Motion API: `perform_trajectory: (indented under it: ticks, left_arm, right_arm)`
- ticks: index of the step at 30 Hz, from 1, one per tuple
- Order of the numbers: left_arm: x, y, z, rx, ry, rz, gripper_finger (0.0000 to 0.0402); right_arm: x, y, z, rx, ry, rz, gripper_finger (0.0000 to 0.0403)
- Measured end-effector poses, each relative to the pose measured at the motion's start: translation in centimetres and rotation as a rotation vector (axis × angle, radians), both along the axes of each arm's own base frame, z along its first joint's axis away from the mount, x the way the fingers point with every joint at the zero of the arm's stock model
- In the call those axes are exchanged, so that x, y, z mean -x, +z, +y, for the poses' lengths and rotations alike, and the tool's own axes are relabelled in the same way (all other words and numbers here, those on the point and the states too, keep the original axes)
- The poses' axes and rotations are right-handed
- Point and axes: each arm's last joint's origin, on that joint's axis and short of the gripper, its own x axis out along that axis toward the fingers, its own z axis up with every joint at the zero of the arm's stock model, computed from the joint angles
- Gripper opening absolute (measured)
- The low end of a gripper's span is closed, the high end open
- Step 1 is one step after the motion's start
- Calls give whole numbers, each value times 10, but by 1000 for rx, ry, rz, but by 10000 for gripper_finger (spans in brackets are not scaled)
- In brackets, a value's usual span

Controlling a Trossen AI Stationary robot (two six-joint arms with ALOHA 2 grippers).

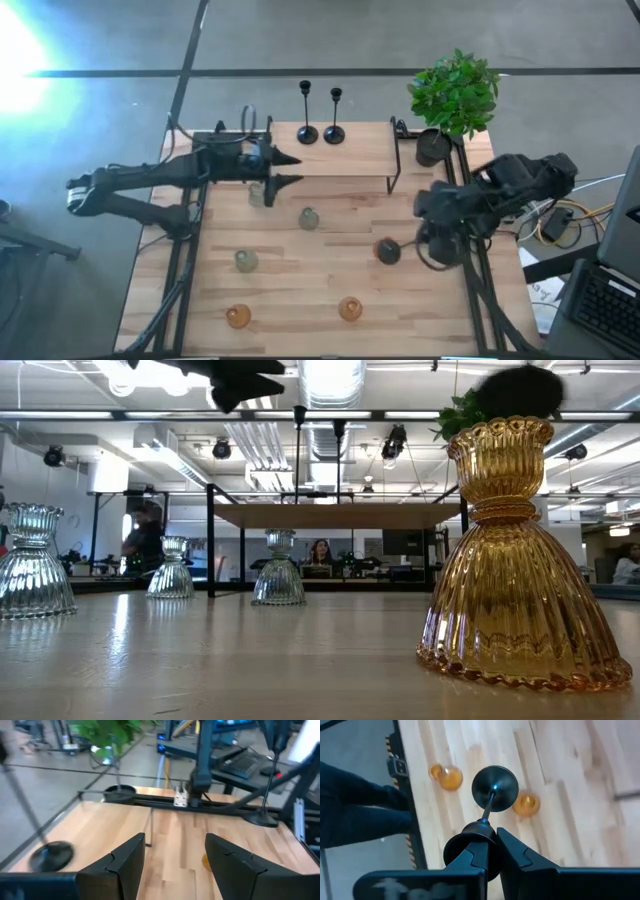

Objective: Pick & Place candle stick holders
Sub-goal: Put the black candle holder on the shelf

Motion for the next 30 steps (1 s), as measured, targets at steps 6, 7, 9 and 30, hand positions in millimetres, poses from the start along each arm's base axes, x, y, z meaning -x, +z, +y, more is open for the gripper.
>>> perform_trajectory:
  ticks: [6,7,9,30]
  left_arm:
    - [-29,1,-3,6,-136,29,213]
    - [-32,0,-3,12,-158,35,213]
    - [-40,-1,-5,21,-196,46,213]
    - [-90,31,-24,91,-478,23,213]
  right_arm:
    - [-23,16,-17,51,67,-77,11]
    - [-27,18,-20,57,78,-88,11]
    - [-35,19,-26,58,103,-97,11]
    - [-109,-2,-74,101,273,-86,11]
